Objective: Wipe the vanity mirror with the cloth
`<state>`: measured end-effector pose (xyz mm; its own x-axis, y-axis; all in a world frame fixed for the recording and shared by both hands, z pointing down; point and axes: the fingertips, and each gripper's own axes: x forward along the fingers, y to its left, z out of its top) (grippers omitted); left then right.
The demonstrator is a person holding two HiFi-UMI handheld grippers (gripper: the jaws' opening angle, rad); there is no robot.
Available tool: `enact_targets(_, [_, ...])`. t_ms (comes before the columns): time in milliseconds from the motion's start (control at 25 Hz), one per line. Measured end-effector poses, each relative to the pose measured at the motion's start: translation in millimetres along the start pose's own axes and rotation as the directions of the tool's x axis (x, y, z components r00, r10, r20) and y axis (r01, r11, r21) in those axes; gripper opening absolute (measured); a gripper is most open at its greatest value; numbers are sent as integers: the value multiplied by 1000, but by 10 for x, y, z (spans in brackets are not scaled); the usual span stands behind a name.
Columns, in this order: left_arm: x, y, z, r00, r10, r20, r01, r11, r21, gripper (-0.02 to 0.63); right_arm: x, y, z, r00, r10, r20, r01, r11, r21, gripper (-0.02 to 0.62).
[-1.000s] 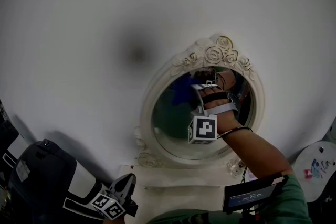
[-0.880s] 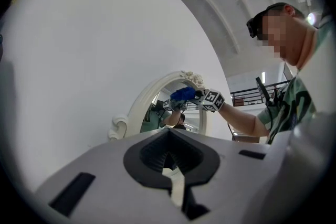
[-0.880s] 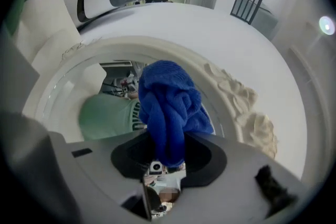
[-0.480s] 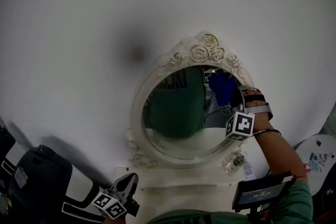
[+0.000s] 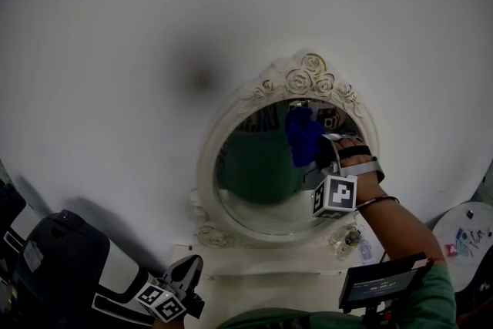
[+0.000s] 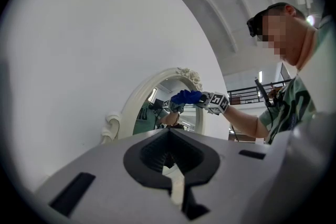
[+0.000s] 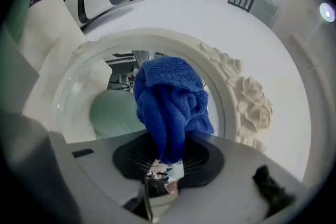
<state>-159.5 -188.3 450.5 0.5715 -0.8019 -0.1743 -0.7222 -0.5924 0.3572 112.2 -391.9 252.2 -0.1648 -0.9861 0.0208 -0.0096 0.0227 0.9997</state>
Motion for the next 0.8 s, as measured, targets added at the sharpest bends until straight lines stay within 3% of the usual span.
enact_targets(240, [-144,42,8,1000,19,19,-19,1000,-5,9,173,127,1087,988,24,154,-20,999,-26,107])
enact_targets(400, [-252,121,31,998,47,32,-47,999,-10,9,329,163,1503,982,31,189,-22,999,-49,106])
enact_targets(600, [-370,181,32,997,72,40,-71,997,-19,9,450,209,1729,979,36,201,-27,999,-45,106])
enact_targets(800, [-342,185,8,997,64,36,-64,998,-12,9,464,210,1506,986,18,165,-8,998,-57,103])
